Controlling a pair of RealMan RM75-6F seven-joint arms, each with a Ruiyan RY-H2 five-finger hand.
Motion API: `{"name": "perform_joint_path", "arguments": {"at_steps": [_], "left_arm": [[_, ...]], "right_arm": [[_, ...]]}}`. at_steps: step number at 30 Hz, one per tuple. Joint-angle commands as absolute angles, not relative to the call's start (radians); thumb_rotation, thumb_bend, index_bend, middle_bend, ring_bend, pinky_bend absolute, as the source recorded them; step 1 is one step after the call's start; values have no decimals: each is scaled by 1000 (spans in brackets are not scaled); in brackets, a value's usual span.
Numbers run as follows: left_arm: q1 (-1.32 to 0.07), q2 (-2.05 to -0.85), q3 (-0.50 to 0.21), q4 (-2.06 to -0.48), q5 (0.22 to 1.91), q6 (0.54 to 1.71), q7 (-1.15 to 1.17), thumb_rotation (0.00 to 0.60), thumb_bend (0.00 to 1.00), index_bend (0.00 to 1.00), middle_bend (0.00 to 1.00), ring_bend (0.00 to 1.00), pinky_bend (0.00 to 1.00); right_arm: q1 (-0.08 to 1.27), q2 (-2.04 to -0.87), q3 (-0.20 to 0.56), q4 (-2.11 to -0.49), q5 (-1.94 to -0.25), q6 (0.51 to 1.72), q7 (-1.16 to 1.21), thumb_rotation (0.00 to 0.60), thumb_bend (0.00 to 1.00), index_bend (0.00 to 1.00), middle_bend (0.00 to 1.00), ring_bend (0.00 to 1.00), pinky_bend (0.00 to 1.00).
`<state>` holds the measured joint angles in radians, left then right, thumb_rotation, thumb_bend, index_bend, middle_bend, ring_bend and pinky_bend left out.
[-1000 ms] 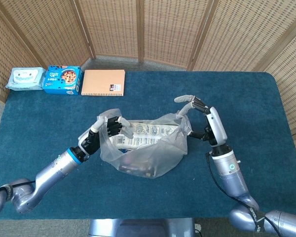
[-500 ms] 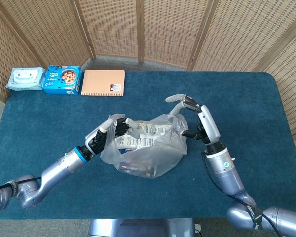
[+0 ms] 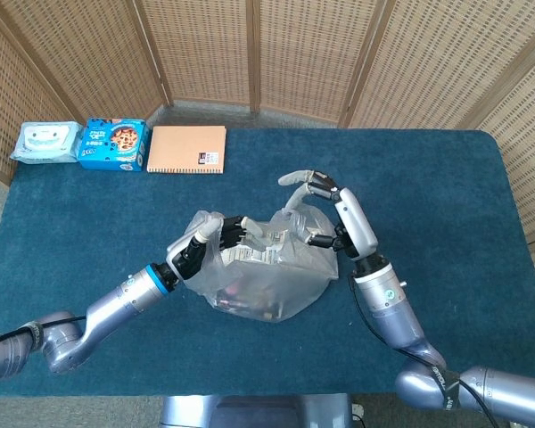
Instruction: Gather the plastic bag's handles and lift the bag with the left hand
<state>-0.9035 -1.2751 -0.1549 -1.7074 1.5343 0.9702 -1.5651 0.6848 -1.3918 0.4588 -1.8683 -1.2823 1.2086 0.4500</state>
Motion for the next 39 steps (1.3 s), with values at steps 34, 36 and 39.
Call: {"name": "perform_joint_path", "arguments": {"at_steps": [34, 36, 39], "left_arm": [[-902, -1310, -186, -1697, 1542, 929, -1514, 0, 241, 236, 257, 157, 156], [-903, -1306, -183, -1695, 1550, 932, -1526, 0, 241, 218, 250, 147, 146], [-907, -1305, -183, -1694, 1556, 935, -1536, 0, 241, 213, 247, 143, 145]], "right_arm": [[751, -1458, 488, -1874, -1198, 1207, 305, 600, 386, 596, 326, 236, 123], [754, -1458, 491, -1870, -1193, 1202, 306, 600, 386, 595, 326, 237, 123], [756, -1462, 488, -1873, -1194, 1200, 304, 600, 386, 593, 326, 236, 123]]}}
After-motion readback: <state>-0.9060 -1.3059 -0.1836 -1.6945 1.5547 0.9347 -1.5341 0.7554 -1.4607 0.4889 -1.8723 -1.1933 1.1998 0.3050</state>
